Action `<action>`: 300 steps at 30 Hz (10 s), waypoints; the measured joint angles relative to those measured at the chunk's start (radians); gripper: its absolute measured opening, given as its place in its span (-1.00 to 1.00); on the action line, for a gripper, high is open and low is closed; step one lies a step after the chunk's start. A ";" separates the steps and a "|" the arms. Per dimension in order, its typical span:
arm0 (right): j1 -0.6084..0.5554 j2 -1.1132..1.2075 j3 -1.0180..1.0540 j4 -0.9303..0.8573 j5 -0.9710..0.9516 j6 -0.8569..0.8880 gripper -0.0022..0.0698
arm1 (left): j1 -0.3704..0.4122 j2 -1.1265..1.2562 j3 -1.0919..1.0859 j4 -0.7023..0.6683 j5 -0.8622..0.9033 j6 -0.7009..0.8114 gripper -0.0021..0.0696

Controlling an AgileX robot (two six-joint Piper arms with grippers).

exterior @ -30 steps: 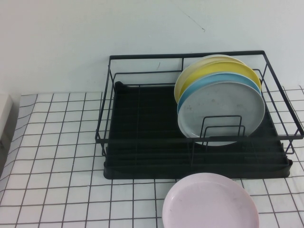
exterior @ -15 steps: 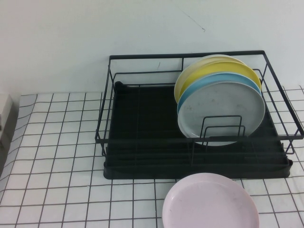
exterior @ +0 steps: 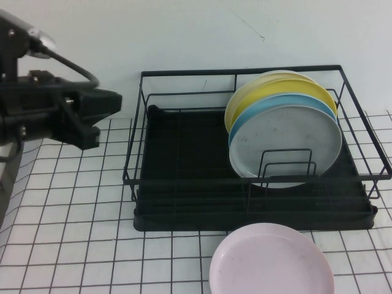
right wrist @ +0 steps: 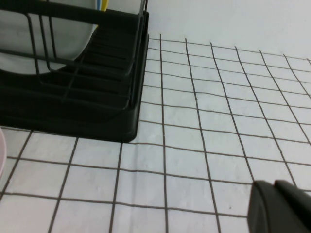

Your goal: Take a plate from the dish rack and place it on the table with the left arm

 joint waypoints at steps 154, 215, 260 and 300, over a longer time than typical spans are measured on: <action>0.000 0.000 0.000 0.000 0.000 0.000 -0.95 | -1.396 -0.099 0.183 -0.515 -1.597 0.110 -0.93; 0.000 0.000 0.000 0.000 0.000 0.000 -0.95 | -1.020 0.351 0.305 -0.044 -1.230 -0.470 -0.73; 0.000 0.000 0.000 0.000 0.000 0.000 -0.95 | -1.020 -0.451 0.307 -0.283 -1.070 -0.146 -0.95; 0.000 0.000 0.000 0.000 0.000 0.000 -0.95 | -0.351 -0.722 0.537 0.669 -0.764 -0.552 -0.95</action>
